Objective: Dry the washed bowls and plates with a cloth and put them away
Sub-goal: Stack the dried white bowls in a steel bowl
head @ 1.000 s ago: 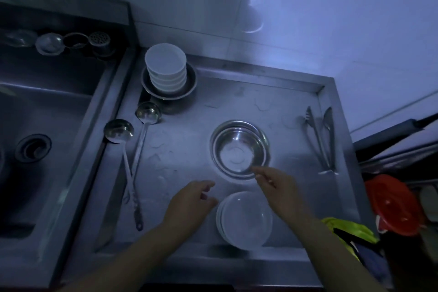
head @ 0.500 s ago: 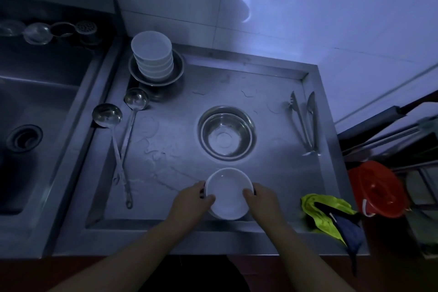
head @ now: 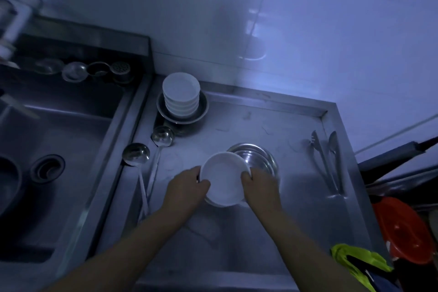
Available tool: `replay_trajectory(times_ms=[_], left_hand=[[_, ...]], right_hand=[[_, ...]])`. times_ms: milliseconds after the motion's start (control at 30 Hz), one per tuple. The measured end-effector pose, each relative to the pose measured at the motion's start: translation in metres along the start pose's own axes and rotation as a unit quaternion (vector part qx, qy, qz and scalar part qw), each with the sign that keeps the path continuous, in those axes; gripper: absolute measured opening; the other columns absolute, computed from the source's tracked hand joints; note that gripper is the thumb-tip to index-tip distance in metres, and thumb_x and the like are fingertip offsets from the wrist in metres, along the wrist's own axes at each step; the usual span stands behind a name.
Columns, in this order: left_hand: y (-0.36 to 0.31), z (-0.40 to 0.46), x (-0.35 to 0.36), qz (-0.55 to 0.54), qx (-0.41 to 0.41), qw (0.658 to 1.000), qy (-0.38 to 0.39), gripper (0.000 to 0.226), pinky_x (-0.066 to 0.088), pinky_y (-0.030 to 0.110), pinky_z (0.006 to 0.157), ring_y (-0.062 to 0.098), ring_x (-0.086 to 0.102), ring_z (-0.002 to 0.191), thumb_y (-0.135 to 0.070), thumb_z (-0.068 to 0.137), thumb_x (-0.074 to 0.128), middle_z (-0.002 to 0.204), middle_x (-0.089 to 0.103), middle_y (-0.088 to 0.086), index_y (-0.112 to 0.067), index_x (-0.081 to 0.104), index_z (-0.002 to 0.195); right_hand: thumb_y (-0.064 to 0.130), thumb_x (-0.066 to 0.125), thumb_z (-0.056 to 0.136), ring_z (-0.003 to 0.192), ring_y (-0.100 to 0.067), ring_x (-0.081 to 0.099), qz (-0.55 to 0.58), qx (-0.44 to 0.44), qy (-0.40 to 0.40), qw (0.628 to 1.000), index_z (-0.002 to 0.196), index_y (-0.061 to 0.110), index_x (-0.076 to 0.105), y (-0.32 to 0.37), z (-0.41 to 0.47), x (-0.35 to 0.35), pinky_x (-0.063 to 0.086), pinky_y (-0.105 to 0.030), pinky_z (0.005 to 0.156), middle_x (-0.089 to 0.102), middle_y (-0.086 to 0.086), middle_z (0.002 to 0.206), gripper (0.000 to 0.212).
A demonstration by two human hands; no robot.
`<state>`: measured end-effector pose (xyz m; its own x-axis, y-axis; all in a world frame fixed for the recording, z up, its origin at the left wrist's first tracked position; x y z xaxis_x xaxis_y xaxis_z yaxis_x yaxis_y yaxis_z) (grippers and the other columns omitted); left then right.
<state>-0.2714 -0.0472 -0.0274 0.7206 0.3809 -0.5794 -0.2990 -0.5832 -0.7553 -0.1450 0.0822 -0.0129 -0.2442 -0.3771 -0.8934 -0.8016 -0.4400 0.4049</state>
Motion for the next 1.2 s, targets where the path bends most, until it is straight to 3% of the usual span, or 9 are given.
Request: replay_trajectory(times_ms=[200,267,467,600,767,867,967,1100,1200], left_hand=[[-0.015,0.081,-0.103,0.007,0.040,0.997,-0.073,0.022,0.041,0.031,0.064,0.025,0.059,0.079,-0.021,0.084,0.054,0.086,0.067,0.007,-0.008,0.067,0.097],[-0.020,0.113,-0.131,0.024,0.044,0.994,-0.093,0.019,0.038,0.030,0.061,0.026,0.059,0.078,-0.021,0.083,0.054,0.082,0.066,0.009,-0.008,0.066,0.091],[-0.037,0.195,-0.194,0.031,0.072,0.992,-0.098,0.045,0.041,0.031,0.067,0.029,0.057,0.084,-0.036,0.064,0.036,0.087,0.064,0.015,-0.004,0.063,0.082],[-0.034,0.232,-0.203,0.011,0.037,0.997,-0.060,0.027,0.031,0.030,0.054,0.024,0.049,0.070,-0.035,0.060,0.038,0.069,0.051,0.008,-0.010,0.045,0.060],[-0.015,0.258,-0.195,-0.031,-0.001,0.999,-0.037,0.038,0.050,0.036,0.069,0.032,0.064,0.079,-0.035,0.057,0.043,0.081,0.066,0.019,-0.003,0.061,0.068],[-0.006,0.264,-0.190,-0.052,-0.010,0.998,-0.039,0.040,0.054,0.046,0.078,0.031,0.066,0.080,-0.035,0.058,0.044,0.083,0.068,0.018,-0.006,0.066,0.075],[-0.003,0.265,-0.189,-0.049,-0.017,0.997,-0.049,0.038,0.055,0.042,0.077,0.031,0.066,0.079,-0.037,0.060,0.043,0.080,0.068,0.015,-0.010,0.066,0.073],[-0.004,0.265,-0.190,-0.053,-0.025,0.997,-0.047,0.036,0.054,0.037,0.076,0.029,0.065,0.079,-0.037,0.061,0.042,0.080,0.069,0.013,-0.010,0.065,0.071],[-0.005,0.262,-0.187,-0.034,-0.015,0.998,-0.047,0.034,0.045,0.029,0.064,0.027,0.062,0.079,-0.038,0.062,0.039,0.081,0.067,0.010,-0.014,0.061,0.070]], right_hand=[[0.020,0.043,0.096,0.074,-0.029,0.052,0.039,-0.047,-0.054,0.997,0.076,0.003,0.057,0.097,0.088,-0.014,0.030,-0.033,0.063,0.058,-0.014,0.076,0.031],[0.018,0.043,0.096,0.068,-0.024,0.045,0.050,-0.066,-0.071,0.994,0.066,0.009,0.046,0.125,0.118,-0.018,0.026,-0.029,0.061,0.048,-0.007,0.068,0.032],[0.014,0.044,0.092,0.048,-0.013,0.030,0.078,-0.070,-0.100,0.989,0.052,0.013,0.029,0.190,0.198,-0.030,0.019,-0.028,0.047,0.033,0.000,0.052,0.042],[0.015,0.044,0.090,0.049,-0.017,0.031,0.094,-0.039,-0.100,0.990,0.053,0.011,0.030,0.199,0.231,-0.021,0.022,-0.028,0.048,0.035,-0.002,0.053,0.040],[0.017,0.044,0.089,0.056,-0.024,0.048,0.107,-0.017,-0.064,0.992,0.059,0.006,0.041,0.193,0.250,-0.001,0.035,-0.029,0.056,0.047,-0.012,0.059,0.032],[0.020,0.045,0.088,0.053,-0.023,0.040,0.112,-0.012,-0.061,0.992,0.056,0.008,0.038,0.191,0.253,0.007,0.030,-0.028,0.052,0.043,-0.011,0.057,0.035],[0.022,0.045,0.089,0.050,-0.019,0.030,0.105,-0.009,-0.071,0.992,0.054,0.010,0.032,0.192,0.256,0.009,0.024,-0.027,0.050,0.035,-0.008,0.054,0.039],[0.023,0.046,0.088,0.056,-0.021,0.042,0.131,0.005,-0.055,0.990,0.058,0.008,0.036,0.191,0.258,0.009,0.030,-0.029,0.056,0.040,-0.011,0.059,0.034],[0.026,0.043,0.088,0.059,-0.025,0.050,0.129,0.019,-0.042,0.991,0.061,0.008,0.043,0.189,0.257,0.010,0.034,-0.030,0.057,0.048,-0.012,0.061,0.033]])
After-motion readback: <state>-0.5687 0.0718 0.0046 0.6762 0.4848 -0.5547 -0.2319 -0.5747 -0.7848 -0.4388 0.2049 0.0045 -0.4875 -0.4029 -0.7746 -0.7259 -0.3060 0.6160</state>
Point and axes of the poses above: each hand's wrist, its own z-axis towards the middle knuckle, its own x-axis out of the palm, y = z × x, the point moved 4 cm from there along z, towards the middle knuckle
